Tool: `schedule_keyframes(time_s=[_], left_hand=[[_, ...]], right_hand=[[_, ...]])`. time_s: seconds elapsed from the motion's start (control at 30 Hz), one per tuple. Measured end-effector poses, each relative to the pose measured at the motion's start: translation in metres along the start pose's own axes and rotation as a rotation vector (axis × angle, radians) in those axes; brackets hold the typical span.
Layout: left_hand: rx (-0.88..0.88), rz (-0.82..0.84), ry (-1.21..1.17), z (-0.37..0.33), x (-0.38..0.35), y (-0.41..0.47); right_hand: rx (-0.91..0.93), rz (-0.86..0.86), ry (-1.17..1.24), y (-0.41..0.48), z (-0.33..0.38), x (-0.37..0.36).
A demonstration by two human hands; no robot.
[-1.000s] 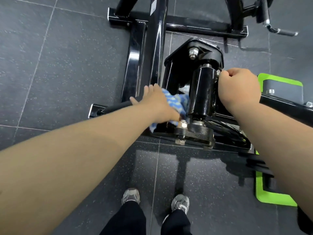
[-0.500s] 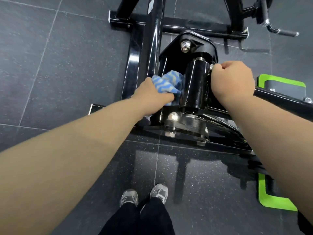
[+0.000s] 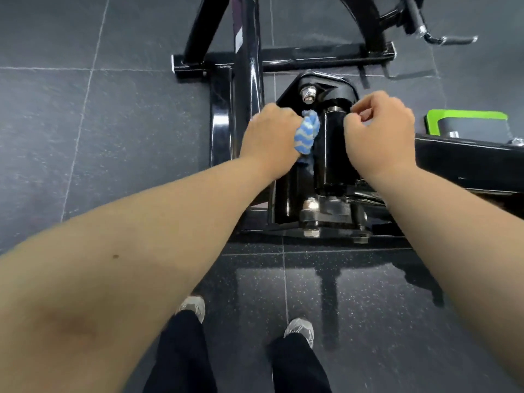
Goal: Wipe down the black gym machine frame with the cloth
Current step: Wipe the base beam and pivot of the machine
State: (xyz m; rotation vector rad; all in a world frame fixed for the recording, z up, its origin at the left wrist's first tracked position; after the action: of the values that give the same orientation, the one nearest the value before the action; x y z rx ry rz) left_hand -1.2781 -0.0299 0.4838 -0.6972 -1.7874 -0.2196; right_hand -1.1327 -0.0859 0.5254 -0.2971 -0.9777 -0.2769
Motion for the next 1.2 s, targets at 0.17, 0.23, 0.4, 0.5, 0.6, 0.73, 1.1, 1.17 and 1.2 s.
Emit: schedule_keyframes(time_s=[0.17, 0.23, 0.4, 0.5, 0.6, 0.73, 1.1, 1.17, 1.2], left_hand=[[-0.226, 0.042, -0.210, 0.022, 0.008, 0.006], [-0.389, 0.078, -0.178, 0.030, 0.006, -0.005], [-0.845, 0.222, 0.177, 0.041, -0.007, -0.023], [-0.797, 0.275, 0.328, 0.036, 0.010, 0.002], [-0.554, 0.224, 0.411, 0.027, 0.018, 0.032], [-0.532, 0.198, 0.453, 0.007, -0.006, -0.002], [-0.534, 0.274, -0.400, 0.089, -0.019, -0.019], [-0.311, 0.285, -0.608, 0.085, -0.031, -0.039], [-0.226, 0.289, -0.673, 0.082, -0.036, -0.050]], right_hand=[[-0.111, -0.025, -0.035, -0.008, 0.008, -0.009], [-0.130, -0.057, -0.038, -0.018, 0.016, -0.013], [-0.189, -0.119, -0.050, -0.034, 0.031, -0.019], [-0.184, -0.102, -0.054, -0.034, 0.030, -0.017], [-0.175, -0.113, -0.068, -0.036, 0.026, -0.019], [-0.161, -0.149, -0.062, -0.035, 0.023, -0.024], [-0.265, -0.093, -0.084, -0.045, 0.043, -0.027], [-0.281, -0.118, -0.089, -0.047, 0.056, -0.028], [-0.278, -0.123, -0.090, -0.049, 0.062, -0.028]])
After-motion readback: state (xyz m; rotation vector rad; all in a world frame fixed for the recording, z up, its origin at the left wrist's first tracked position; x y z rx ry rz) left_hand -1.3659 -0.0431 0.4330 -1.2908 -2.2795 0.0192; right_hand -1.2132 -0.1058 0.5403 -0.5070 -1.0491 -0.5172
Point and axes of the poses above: each hand's wrist, its own y-axis towards the middle knuckle, its own x-axis out of the back of the hand, z = x × y, the point moved 1 cm from there along y, towards the middle knuckle, and after that the axes turned 14 degrees about z, right-handed, at the moved point
